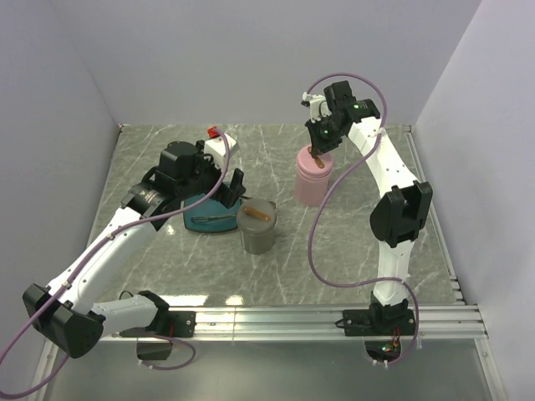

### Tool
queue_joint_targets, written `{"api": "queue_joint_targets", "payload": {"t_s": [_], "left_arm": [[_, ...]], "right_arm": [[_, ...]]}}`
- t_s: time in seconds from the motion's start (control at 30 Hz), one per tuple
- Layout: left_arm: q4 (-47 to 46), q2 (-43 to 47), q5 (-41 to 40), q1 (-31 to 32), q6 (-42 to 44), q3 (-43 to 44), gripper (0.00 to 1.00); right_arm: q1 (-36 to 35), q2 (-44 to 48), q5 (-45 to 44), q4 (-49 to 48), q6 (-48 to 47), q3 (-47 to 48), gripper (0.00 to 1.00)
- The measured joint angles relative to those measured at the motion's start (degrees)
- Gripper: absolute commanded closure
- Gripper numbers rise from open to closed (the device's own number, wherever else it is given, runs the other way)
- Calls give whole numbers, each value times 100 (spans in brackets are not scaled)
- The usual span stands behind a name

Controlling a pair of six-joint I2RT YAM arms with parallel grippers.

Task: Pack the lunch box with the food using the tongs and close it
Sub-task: Close the box lid on the packing box.

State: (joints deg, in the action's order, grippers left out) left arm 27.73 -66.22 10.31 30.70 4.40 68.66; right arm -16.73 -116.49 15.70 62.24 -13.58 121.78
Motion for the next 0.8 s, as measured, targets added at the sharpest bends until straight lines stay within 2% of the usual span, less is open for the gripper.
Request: {"api": "queue_joint_targets", "payload": {"t_s": [0.8], "left_arm": [[-4,4,192,-140,-125,-31,1]], "right_arm": [[129,251,42,295,-85,24,100]]}}
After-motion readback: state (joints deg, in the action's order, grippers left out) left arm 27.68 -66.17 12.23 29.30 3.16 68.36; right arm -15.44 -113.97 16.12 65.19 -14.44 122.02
